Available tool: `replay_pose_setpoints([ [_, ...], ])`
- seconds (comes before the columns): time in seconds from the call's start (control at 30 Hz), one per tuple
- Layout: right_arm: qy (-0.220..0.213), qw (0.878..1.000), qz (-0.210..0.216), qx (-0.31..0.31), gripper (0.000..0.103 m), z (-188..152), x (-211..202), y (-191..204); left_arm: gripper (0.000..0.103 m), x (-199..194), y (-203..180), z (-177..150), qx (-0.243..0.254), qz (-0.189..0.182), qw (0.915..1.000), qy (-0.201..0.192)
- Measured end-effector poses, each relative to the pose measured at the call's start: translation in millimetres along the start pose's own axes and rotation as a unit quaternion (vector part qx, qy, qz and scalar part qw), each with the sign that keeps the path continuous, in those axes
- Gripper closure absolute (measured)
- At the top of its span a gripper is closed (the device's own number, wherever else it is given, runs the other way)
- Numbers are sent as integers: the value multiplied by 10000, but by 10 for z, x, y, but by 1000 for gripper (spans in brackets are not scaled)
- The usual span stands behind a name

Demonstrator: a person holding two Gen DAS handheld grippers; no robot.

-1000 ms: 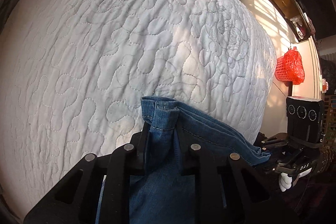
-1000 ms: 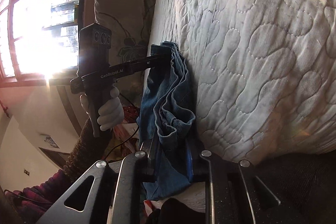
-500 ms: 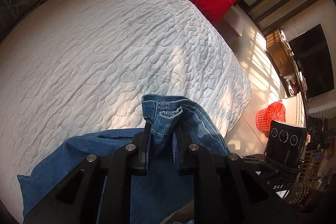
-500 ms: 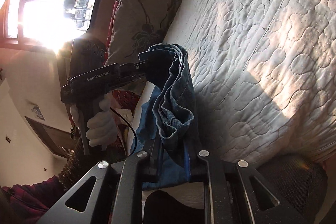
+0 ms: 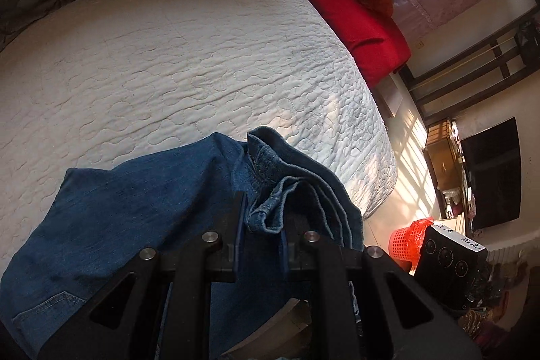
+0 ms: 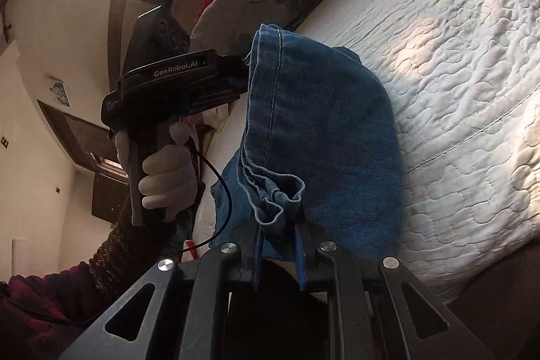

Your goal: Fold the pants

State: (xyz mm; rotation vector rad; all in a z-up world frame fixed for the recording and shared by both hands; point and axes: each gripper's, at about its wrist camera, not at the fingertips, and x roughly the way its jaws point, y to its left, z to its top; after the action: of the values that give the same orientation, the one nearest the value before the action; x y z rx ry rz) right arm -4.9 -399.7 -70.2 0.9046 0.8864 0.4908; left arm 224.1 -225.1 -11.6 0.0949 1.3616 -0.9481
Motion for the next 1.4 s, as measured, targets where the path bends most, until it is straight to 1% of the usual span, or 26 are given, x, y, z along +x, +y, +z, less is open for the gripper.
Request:
replay_pose_setpoints([
  [0.13,729,9970,5,-241,87,-19,513,145,89,-12,498,-263,-684,153,9975,21],
  [0.27,1459,9885,-6,-391,84,-54,1058,169,89,14,936,-582,-1500,304,9882,79],
  [0.33,1824,9819,-80,-511,83,-81,1304,168,89,-5,1057,-718,-1796,365,9831,41],
  [0.43,2201,9717,-480,-717,79,-124,1535,136,89,-93,1138,-898,-2134,318,9764,-56],
  [0.47,2304,9690,-566,-690,79,-117,1582,112,89,-140,1137,-950,-2204,322,9748,-115],
  [0.53,2417,9660,-622,-671,73,-75,1583,140,89,-269,1116,-1066,-2322,394,9713,-321],
  [0.6,2353,9644,-693,-987,51,-48,1435,253,89,-411,1101,-1202,-2419,414,9679,-540],
  [0.63,2306,9634,-679,-1187,48,-33,1332,330,89,-462,1107,-1287,-2506,391,9651,-653],
  [0.67,2258,9631,-612,-1328,48,-70,1165,364,89,-506,1105,-1381,-2631,351,9612,-746],
  [0.73,2059,9676,-405,-1407,48,38,909,436,89,-541,1073,-1588,-2839,201,9545,-894],
  [0.77,1879,9713,-361,-1410,48,122,766,444,88,-533,1032,-1701,-2927,161,9514,-950],
  [0.83,1480,9777,-421,-1432,42,377,592,435,80,-443,927,-1914,-3062,42,9470,-971],
  [0.87,1302,9794,-524,-1455,40,500,547,449,74,-365,853,-2003,-3123,-38,9453,-945],
  [0.9,1181,9802,-609,-1467,40,639,561,476,72,-272,778,-2080,-3170,-79,9442,-887],
  [0.97,1146,9799,-532,-1541,38,872,734,584,72,-91,658,-2164,-3164,-57,9459,-719],
  [1.0,1217,9772,-559,-1645,38,985,872,622,72,-23,608,-2168,-3123,51,9478,-645],
  [1.03,1243,9725,-733,-1826,38,1094,1000,716,72,21,572,-2153,-3105,153,9485,-615],
  [1.1,1274,9575,-1170,-2308,38,1183,1234,846,72,73,533,-2093,-3116,257,9479,-602],
  [1.13,1253,9502,-1330,-2523,38,1198,1297,896,72,83,519,-2058,-3108,287,9480,-620],
  [1.17,1333,9448,-1382,-2657,38,1222,1413,905,72,90,513,-2026,-3122,332,9473,-636],
  [1.23,1623,9358,-1447,-2777,38,1127,1619,834,72,136,493,-1929,-3143,310,9468,-622],
  [1.27,1716,9268,-1552,-2959,38,1084,1716,860,72,158,497,-1909,-3169,286,9461,-603],
  [1.3,1821,9149,-1659,-3198,38,1043,1775,871,72,184,497,-1904,-3173,271,9462,-567],
  [1.33,2140,9046,-1627,-3309,38,997,1853,874,72,206,504,-1919,-3179,269,9463,-519],
  [1.37,2571,8974,-1401,-3302,38,935,1887,866,72,239,502,-1901,-3182,255,9465,-481],
  [1.4,2948,8870,-1119,-3373,38,847,1882,887,72,258,501,-1930,-3174,232,9469,-458],
])
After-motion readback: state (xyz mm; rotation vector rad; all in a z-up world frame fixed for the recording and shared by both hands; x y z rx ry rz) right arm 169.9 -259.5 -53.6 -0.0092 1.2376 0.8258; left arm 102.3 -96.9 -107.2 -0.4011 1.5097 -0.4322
